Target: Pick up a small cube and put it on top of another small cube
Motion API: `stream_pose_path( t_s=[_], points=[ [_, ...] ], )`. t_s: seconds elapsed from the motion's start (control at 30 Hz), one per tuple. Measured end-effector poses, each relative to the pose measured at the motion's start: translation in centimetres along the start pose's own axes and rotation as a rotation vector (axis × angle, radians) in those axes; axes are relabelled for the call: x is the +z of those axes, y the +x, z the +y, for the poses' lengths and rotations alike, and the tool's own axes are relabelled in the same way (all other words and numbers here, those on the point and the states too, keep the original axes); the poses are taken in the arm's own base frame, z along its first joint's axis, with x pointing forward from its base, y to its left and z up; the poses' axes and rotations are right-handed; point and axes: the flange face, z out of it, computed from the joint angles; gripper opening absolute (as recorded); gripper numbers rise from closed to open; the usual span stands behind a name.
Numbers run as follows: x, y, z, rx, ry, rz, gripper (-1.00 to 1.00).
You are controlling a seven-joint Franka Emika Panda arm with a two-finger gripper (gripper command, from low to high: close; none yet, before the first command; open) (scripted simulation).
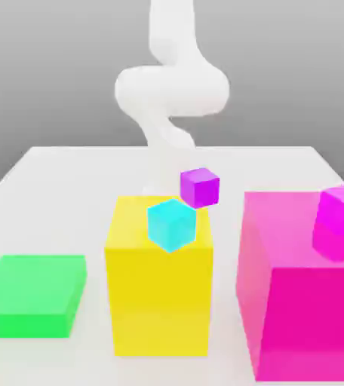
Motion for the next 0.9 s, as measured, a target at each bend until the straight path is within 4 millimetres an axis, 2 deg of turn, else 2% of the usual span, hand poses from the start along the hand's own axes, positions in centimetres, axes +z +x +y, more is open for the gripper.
stream_pose_path(
  t_s=[0.2,0.43,0.53,0.67,0.9],
  points=[
    [9.9,3.7,2.7,0.156,-0.152,-0.043,0.0],
    [20.9,6.9,8.8,0.344,-0.319,-0.09,0.0],
    [25.3,7.8,12.4,0.427,-0.389,-0.109,0.0],
    [30.7,8.8,18.6,0.554,-0.485,-0.128,0.0],
    [39.6,7.3,28.9,0.742,-0.637,-0.18,0.0]
  ],
)
